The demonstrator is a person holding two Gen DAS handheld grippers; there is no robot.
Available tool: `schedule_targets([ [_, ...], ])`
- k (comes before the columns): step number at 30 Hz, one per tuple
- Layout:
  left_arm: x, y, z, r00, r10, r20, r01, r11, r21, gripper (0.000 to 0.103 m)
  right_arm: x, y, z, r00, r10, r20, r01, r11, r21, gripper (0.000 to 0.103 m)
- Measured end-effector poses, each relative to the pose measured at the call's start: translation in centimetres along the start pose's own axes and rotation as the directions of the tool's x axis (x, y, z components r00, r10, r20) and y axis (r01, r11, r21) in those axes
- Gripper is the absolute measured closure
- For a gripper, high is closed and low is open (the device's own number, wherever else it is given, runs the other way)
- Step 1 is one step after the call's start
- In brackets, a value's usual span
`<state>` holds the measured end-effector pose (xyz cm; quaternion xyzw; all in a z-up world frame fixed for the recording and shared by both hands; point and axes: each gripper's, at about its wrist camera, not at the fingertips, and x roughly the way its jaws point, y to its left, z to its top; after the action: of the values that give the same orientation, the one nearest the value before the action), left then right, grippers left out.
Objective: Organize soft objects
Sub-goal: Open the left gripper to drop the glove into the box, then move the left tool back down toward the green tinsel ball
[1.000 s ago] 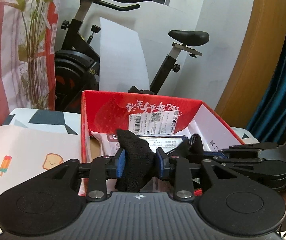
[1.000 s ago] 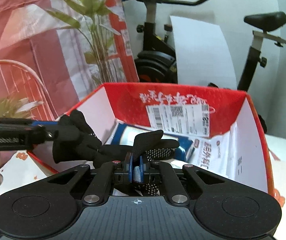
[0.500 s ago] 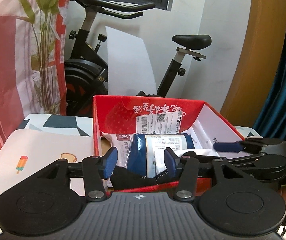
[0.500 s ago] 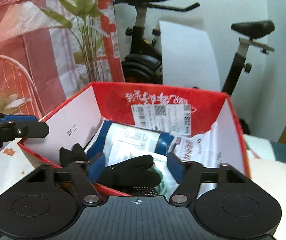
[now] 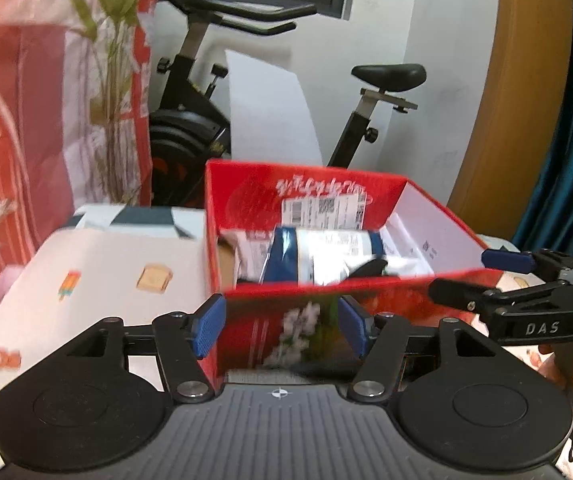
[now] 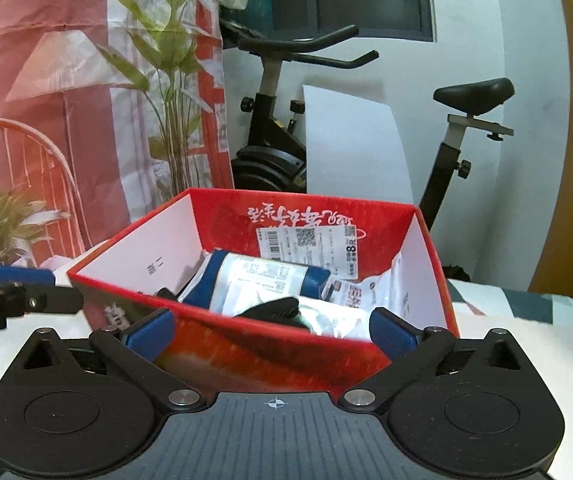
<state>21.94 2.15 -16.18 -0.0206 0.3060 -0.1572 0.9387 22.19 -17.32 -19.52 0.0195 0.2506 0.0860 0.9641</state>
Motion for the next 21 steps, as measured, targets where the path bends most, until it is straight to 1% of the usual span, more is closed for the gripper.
schedule_targets([
  [4,-0.8,0.3,-2.1,1.0,-0.002,-0.029,0.0,0.999,-0.053,0.038,-1.4,0.7,-1.4,1.0,-0.002,0.015,0.002,1.0,0.011,0.0],
  [8,-1.4,0.6,-4.3,0.997,-0.009,-0.077,-0.001,0.992,-0.127,0.038,-2.8,1.3,-2.9,1.0,-0.005,0.019,0.005,1.0,0.027,0.0],
  [10,-1.8,0.6,-5.4,0.996,-0.006,-0.092,-0.007,0.989,-0.149,0.038,-3.6,1.5,-3.8,1.0,-0.011,0.018,0.011,0.999,0.036,0.0],
  [15,-2.0,0.6,-7.5,0.991,-0.001,-0.134,-0.021,0.987,-0.162,0.038,-5.1,1.5,-6.5,1.0,-0.021,-0.007,0.021,0.996,0.082,0.0],
  [21,-1.8,0.7,-8.9,0.986,0.007,-0.165,-0.037,0.983,-0.18,0.038,-5.4,1.8,-9.4,0.998,-0.017,-0.057,0.022,0.997,0.08,0.0],
])
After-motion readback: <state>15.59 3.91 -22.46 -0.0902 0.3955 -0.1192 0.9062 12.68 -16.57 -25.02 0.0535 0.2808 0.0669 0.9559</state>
